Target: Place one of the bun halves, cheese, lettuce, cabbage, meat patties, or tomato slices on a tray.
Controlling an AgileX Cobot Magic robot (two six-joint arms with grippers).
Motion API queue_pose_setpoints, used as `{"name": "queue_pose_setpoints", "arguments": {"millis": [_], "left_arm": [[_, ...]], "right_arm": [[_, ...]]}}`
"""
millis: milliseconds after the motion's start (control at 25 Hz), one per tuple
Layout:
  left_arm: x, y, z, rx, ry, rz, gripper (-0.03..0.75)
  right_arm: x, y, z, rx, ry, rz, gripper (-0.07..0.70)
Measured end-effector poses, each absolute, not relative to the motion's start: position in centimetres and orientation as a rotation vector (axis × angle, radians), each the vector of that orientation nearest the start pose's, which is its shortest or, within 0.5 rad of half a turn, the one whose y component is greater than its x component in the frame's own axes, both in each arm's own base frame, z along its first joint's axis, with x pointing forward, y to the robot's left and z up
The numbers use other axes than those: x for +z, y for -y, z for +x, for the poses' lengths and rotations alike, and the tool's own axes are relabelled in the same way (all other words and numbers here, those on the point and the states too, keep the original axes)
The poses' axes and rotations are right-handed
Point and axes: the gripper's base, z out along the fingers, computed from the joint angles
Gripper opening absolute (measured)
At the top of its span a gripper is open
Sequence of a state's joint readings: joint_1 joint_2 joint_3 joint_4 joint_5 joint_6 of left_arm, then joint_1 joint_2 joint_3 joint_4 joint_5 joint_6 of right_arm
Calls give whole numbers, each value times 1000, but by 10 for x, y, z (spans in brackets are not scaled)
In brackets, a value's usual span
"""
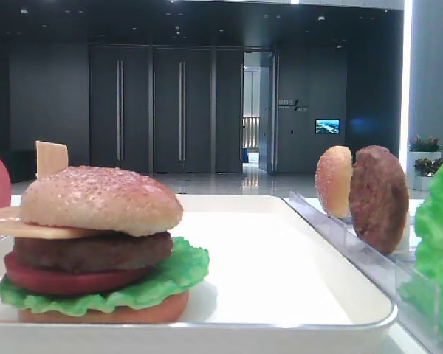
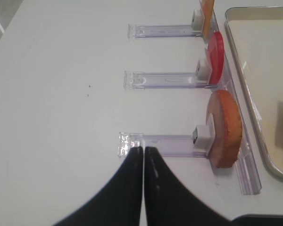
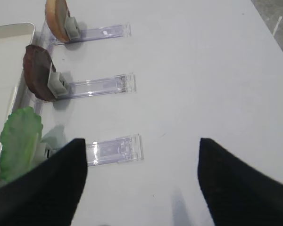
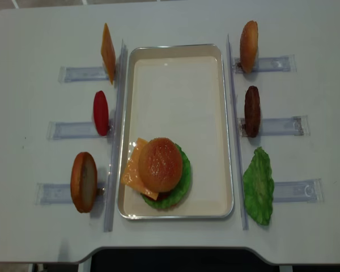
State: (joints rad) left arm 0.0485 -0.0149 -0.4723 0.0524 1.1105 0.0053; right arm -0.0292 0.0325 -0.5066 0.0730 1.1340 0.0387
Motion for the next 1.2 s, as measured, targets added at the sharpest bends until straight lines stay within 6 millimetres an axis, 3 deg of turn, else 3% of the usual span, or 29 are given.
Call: {"name": "queue_pose_setpoints", "arguments": {"millis": [1200], "left_arm": [[266,-4,-6,57,-2106,19,0]], "right_arm": [[274,-6,-4,95,-2140,68,475]]}}
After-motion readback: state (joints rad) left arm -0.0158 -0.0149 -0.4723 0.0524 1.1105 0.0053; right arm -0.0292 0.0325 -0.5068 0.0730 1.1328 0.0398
